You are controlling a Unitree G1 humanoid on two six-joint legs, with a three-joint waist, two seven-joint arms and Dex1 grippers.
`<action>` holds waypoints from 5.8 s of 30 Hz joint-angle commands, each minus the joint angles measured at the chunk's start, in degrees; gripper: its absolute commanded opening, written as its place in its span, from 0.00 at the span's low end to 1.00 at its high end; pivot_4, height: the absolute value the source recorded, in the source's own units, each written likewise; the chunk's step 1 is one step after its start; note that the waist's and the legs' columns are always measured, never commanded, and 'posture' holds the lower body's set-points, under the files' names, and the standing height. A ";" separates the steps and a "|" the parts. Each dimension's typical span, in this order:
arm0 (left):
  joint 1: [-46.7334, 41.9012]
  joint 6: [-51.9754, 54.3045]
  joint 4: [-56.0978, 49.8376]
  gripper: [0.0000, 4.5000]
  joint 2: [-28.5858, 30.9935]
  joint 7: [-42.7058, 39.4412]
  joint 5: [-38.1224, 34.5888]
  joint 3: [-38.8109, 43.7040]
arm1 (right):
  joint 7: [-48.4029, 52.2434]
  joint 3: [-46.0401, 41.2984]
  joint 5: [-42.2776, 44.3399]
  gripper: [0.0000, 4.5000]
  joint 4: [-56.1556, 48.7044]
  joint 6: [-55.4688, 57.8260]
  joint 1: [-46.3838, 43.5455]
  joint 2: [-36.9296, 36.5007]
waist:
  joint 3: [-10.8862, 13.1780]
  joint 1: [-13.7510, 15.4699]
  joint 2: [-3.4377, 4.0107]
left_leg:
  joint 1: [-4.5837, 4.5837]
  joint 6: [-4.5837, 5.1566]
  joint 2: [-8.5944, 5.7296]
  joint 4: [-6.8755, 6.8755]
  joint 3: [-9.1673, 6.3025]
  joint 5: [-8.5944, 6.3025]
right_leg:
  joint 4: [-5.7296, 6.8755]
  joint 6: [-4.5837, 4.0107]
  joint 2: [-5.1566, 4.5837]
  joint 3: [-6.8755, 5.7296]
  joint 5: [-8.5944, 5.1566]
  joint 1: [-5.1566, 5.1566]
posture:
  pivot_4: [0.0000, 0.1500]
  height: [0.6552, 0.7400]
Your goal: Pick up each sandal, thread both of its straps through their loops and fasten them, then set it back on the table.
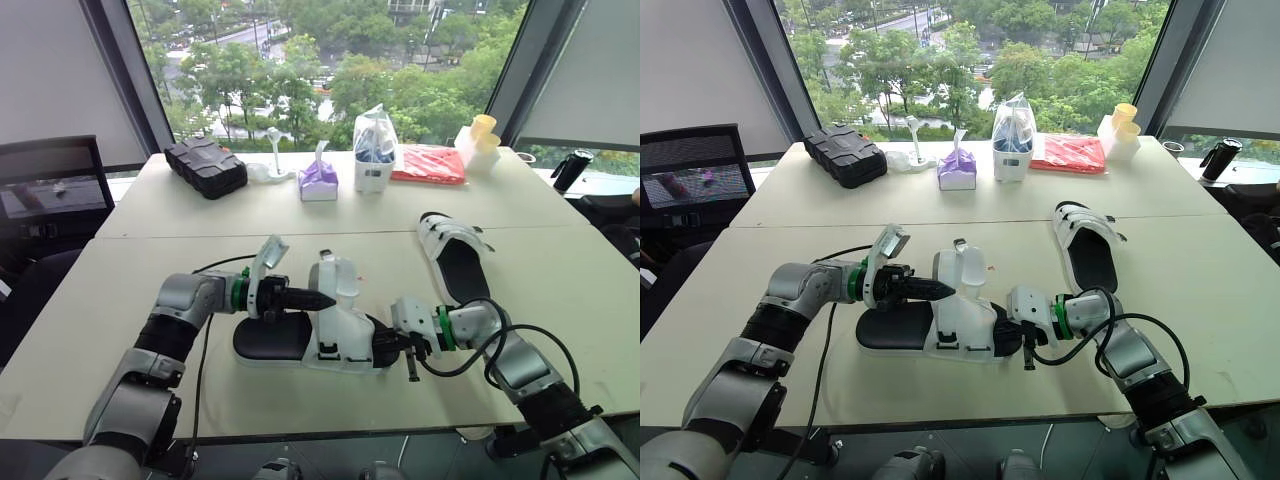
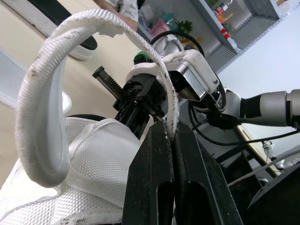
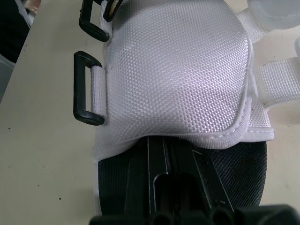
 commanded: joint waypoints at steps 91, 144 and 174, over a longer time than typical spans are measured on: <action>2.99 -9.88 -5.50 0.01 -0.03 -2.23 4.75 0.02 | 0.00 2.93 -4.09 0.00 2.53 0.91 1.73 -0.90 | 0.00 -0.14 0.00 | 0.00 0.00 0.01 0.00 -0.01 0.00 | 0.00 0.00 0.00 0.00 0.00 0.01 | 1.00 1.00; 15.70 -21.04 -24.25 0.83 9.72 -4.47 7.78 -2.13 | 0.33 3.47 -4.34 0.00 4.21 0.13 0.22 -0.85 | -0.01 -0.27 0.02 | 0.01 0.00 0.05 -0.01 -0.01 -0.01 | 0.00 -0.15 0.01 0.02 -0.08 0.01 | 1.00 1.00; 29.37 -27.22 -32.20 0.83 6.36 9.23 12.61 -6.49 | 0.85 3.88 -4.61 0.00 4.47 -0.48 0.14 -0.81 | -0.12 0.23 0.01 | 0.02 -0.02 0.07 -0.01 0.00 -0.02 | -0.08 -0.33 -0.01 0.04 -0.19 -0.04 | 1.00 1.00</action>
